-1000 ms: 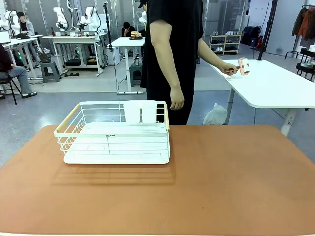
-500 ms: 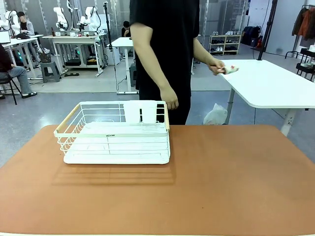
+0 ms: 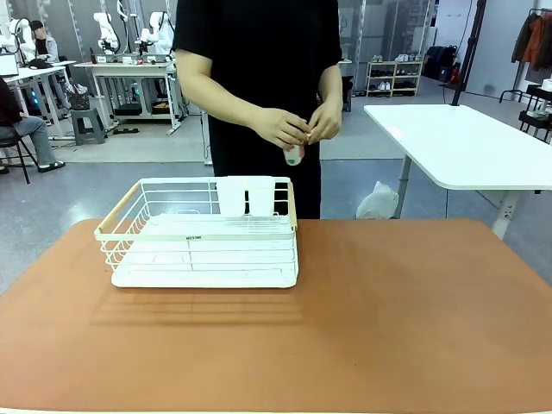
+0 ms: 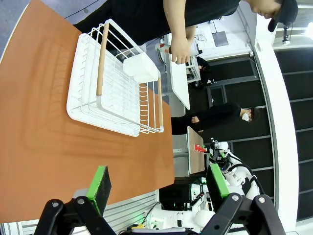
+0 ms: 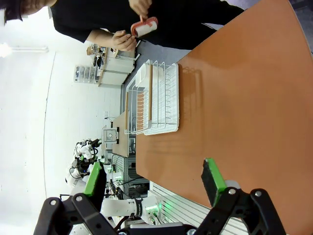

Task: Clean the table.
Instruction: Pick up the Lint Roller when the human hands it over.

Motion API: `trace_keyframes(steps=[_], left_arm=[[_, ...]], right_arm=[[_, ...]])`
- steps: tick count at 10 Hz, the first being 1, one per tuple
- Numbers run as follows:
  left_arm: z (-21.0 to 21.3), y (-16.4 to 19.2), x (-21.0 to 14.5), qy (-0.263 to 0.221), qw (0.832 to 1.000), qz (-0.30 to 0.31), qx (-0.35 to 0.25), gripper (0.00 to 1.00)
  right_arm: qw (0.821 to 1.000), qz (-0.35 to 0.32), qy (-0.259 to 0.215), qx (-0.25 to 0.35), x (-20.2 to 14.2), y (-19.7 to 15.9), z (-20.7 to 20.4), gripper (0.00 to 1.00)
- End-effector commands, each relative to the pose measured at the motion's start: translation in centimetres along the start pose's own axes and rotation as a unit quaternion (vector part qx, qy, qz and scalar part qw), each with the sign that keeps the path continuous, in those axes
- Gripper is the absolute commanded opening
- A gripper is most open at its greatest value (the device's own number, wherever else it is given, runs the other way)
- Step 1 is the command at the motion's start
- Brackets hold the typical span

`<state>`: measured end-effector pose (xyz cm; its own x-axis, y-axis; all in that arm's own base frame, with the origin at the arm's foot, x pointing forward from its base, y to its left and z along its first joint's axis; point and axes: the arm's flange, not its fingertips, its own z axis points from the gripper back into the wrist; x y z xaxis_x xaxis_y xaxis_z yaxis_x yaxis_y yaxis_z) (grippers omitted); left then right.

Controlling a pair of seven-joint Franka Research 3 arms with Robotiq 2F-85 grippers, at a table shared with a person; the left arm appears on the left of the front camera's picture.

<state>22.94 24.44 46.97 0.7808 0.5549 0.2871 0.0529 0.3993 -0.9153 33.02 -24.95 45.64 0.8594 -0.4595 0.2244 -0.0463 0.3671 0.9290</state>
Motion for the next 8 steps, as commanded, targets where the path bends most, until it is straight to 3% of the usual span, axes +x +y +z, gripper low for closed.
trace_keyframes(steps=[1, 8], left_arm=[[0.27, -0.04, 0.26, -0.001, 1.0, -0.007, -0.01, 1.0], [0.27, -0.04, 0.26, -0.001, 1.0, -0.007, -0.01, 1.0]], right_arm=[[1.0, 0.005, -0.001, 0.008, 0.17, 0.18, 0.11, 1.0], [1.0, 0.005, -0.001, 0.008, 0.17, 0.18, 0.11, 1.0]])
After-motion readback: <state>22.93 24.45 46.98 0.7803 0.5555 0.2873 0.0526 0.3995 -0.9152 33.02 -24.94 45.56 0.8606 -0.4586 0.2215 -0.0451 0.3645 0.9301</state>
